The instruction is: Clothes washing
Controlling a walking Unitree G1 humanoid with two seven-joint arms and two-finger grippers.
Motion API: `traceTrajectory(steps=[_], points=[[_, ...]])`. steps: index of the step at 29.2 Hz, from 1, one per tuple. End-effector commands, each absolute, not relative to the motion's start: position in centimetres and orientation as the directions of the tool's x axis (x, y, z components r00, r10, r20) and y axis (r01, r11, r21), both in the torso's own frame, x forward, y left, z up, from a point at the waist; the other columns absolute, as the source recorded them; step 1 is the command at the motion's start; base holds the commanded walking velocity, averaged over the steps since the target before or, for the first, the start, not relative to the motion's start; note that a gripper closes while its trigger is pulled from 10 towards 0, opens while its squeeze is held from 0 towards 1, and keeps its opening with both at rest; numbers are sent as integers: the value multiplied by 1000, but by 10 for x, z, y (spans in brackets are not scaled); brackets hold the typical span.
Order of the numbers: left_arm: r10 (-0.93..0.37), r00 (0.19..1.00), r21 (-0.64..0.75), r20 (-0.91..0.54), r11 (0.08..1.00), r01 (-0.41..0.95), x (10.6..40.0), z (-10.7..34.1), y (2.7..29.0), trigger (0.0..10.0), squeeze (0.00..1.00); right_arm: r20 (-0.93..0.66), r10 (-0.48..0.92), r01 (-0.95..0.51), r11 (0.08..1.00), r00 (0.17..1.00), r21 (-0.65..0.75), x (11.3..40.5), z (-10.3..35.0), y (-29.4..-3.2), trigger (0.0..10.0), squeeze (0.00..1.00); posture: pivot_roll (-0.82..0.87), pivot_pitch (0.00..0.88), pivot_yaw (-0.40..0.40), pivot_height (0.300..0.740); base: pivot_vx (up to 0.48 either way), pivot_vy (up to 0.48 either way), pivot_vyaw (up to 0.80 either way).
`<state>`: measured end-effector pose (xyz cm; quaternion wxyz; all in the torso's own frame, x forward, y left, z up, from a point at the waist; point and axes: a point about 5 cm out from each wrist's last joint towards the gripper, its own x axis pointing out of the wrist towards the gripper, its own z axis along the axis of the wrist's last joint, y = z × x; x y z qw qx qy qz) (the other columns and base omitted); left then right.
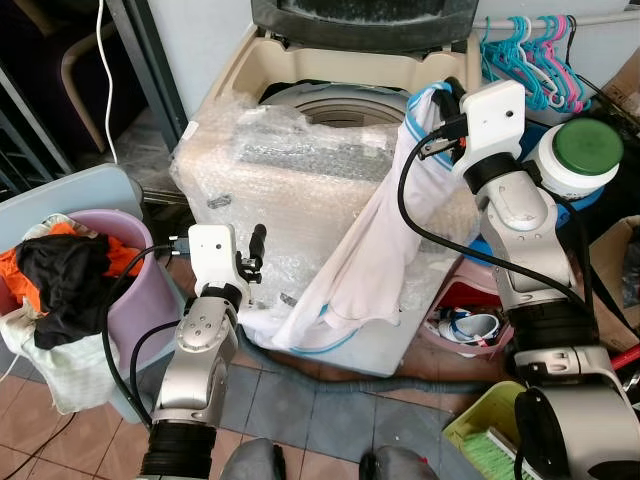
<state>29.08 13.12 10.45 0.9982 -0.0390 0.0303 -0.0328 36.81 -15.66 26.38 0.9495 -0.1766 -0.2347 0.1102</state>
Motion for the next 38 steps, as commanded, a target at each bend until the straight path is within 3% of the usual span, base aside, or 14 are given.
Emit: traceTrajectory(steps=[1, 5, 10, 20, 23, 28, 33, 38], points=[[-55, 996, -77, -68, 996, 49, 291, 103, 134, 10000, 0, 467, 288, -100, 917, 836, -386, 370, 284, -161, 10000, 0, -32, 64, 31, 740, 292, 382, 0], [-57, 996, -68, -68, 996, 52, 290, 103, 133, 10000, 0, 501, 249, -55, 927, 829, -370, 381, 307, -165, 10000, 0, -28, 64, 29, 740, 290, 382, 0], [-54, 995, -64, -84, 997, 48, 288, 101, 131, 10000, 0, 583, 209, 3, 940, 785, -340, 395, 373, -171, 10000, 0, -30, 63, 33, 740, 117, 153, 0], [-41, 996, -95, -79, 995, 33, 288, 102, 124, 10000, 0, 665, 186, 27, 954, 724, -297, 391, 441, -169, 10000, 0, -23, 61, 8, 740, 0, 0, 0], [-47, 995, -90, -86, 995, 39, 285, 100, 122, 10000, 0, 627, 215, -29, 956, 749, -293, 397, 430, -159, 10000, 0, -23, 64, 6, 740, 0, 0, 0], [-60, 994, -88, -95, 995, 52, 283, 99, 119, 10000, 0, 394, 306, -141, 908, 866, -396, 418, 362, -131, 10000, 0, -14, 72, 6, 740, 0, 0, 0], [-57, 993, -77, -104, 996, 49, 284, 98, 121, 10000, 0, 229, 291, -183, 899, 929, -399, 425, 316, -132, 10000, 0, -14, 75, 6, 740, 0, 0, 0], [-53, 994, -84, -95, 995, 45, 284, 99, 120, 10000, 0, 224, 263, -173, 919, 938, -354, 425, 307, -141, 10000, 0, -13, 73, 4, 740, 0, 0, 0]])
